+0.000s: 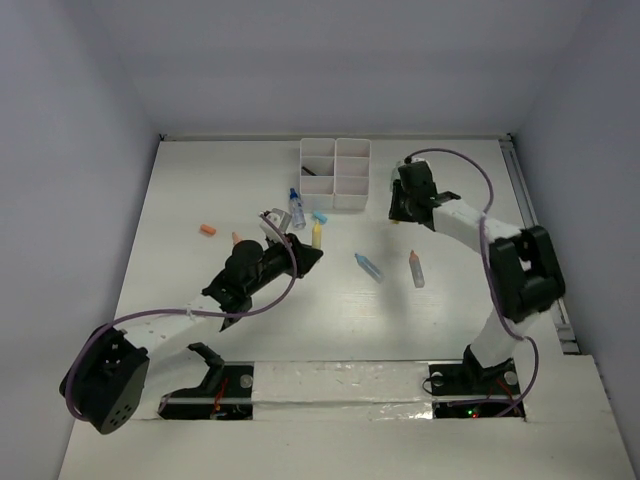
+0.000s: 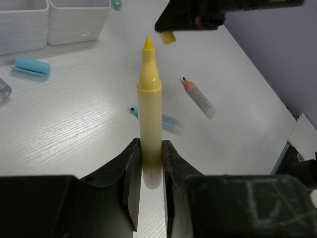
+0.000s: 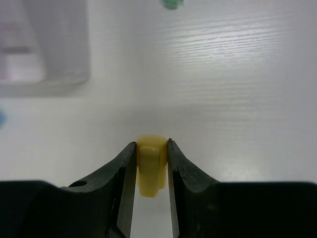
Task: Sort the stationery into containers
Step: Close the pen cap on the pen.
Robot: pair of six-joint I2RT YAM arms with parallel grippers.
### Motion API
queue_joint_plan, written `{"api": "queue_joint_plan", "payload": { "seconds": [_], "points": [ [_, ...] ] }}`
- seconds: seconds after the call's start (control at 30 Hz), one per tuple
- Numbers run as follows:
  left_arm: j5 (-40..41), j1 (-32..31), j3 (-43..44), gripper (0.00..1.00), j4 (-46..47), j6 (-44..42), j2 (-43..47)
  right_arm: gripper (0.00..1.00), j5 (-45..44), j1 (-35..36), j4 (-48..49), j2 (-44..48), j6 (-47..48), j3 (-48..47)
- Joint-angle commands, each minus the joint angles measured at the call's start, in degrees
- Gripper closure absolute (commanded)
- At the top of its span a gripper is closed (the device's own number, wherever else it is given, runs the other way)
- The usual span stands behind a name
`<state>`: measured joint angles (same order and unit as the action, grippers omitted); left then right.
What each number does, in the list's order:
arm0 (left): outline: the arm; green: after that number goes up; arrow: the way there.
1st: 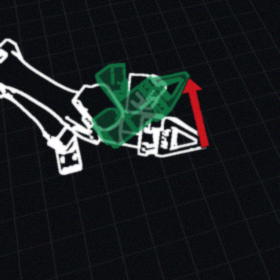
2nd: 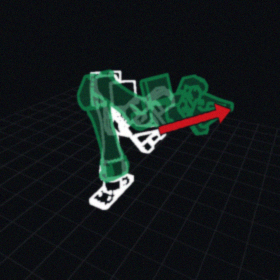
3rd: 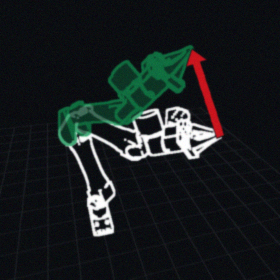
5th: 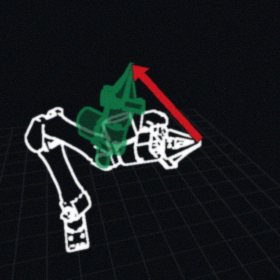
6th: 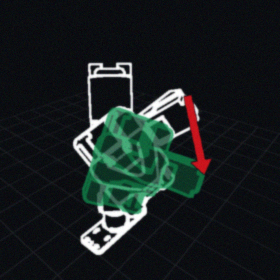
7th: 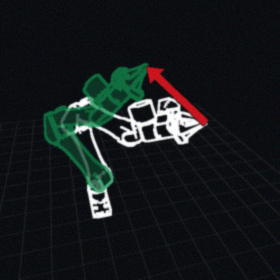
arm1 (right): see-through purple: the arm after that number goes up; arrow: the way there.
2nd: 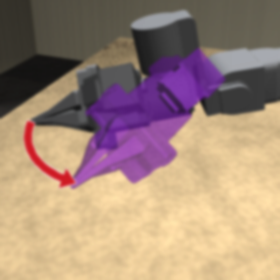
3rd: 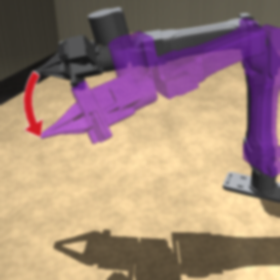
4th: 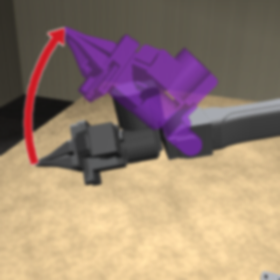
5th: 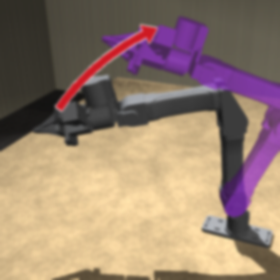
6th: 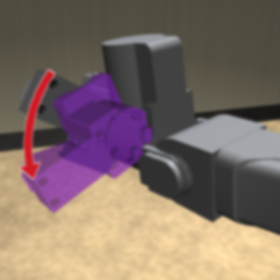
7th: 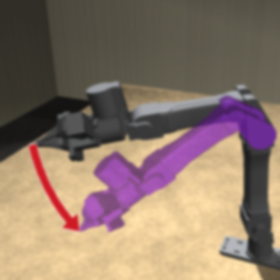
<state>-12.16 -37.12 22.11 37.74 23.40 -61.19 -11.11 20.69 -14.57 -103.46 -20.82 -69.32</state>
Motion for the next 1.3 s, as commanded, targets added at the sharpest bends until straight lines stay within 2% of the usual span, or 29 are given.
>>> {"api": "queue_joint_plan", "payload": {
  "seconds": [0.0,0.13,0.3,0.4,0.7,1.27],
  "points": [
    [-3.04,-0.32,0.74,1.00,4.53,0.51,-1.12,0.96,5.21,4.34,13.74,14.76,-3.95,4.27],
    [-2.43,-0.32,1.09,1.00,3.93,0.33,-1.92,0.95,5.93,12.61,24.13,21.10,-8.97,9.37],
    [-0.67,-0.32,0.74,1.00,3.31,-0.02,-0.95,0.95,5.05,20.61,36.59,21.11,-12.31,9.73],
    [1.69,-0.32,0.48,1.00,2.96,0.33,-0.34,0.95,5.49,23.95,40.40,19.27,-12.41,8.85],
    [5.57,-0.32,-0.58,1.00,1.82,0.33,2.74,0.94,3.56,27.04,41.02,16.62,-11.17,8.67],
    [2.58,-0.32,-0.05,1.00,2.61,0.42,1.42,0.92,1.88,27.04,40.50,14.26,-9.68,6.48]
  ]
}}
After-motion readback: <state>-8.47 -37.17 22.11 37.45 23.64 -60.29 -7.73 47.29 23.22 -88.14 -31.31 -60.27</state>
